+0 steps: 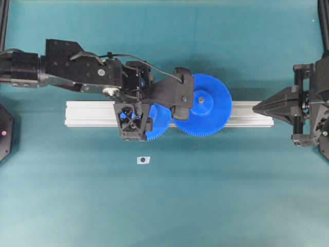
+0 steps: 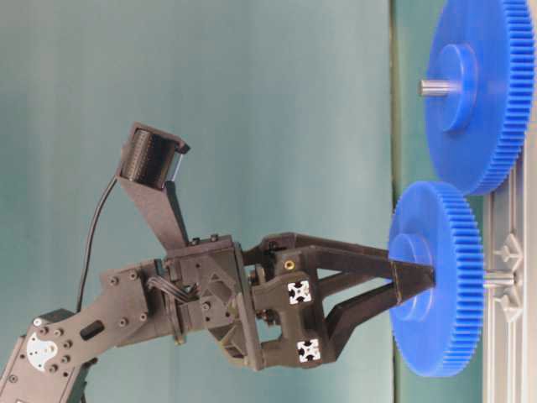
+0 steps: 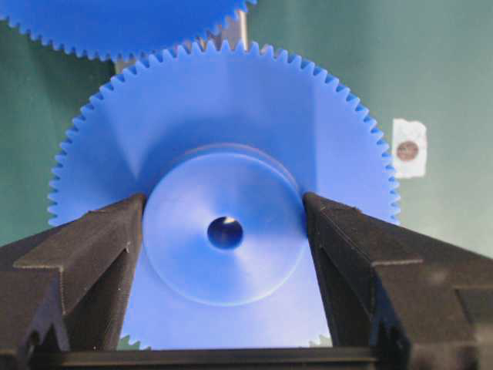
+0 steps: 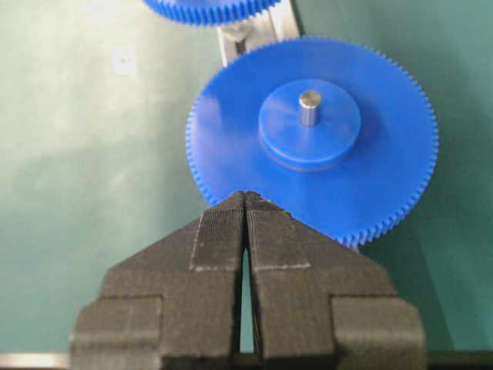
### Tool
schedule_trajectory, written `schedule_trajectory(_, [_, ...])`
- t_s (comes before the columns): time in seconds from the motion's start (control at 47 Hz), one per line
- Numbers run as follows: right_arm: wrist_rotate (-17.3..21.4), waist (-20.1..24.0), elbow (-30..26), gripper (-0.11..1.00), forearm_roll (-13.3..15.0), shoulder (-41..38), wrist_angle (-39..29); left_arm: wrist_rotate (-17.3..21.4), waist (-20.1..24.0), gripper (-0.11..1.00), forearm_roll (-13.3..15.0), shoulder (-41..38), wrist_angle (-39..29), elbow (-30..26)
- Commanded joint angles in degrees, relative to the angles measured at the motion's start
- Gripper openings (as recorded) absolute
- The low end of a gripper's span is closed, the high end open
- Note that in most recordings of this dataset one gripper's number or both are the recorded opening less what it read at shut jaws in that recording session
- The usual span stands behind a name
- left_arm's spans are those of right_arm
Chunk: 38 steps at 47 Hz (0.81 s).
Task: Insert the small gear onto the shaft.
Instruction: 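Align the gear bore with the shaft and lower it, meshing teeth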
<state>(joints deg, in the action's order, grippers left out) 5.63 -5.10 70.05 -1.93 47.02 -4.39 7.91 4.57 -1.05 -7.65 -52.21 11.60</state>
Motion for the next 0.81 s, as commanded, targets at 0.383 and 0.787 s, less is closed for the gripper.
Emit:
schedule_trajectory(0.383, [0.70, -0.09, -0.53, 0.02, -0.09, -0.18, 0.53, 1.41, 1.93, 0.69, -0.18, 2.20, 0.26, 1.23])
schedule_trajectory(0.787, [0.70, -0.09, -0.53, 0.02, -0.18, 0.26, 0.53, 2.37, 3.87, 0.69, -0.18, 2.02, 0.00, 1.23])
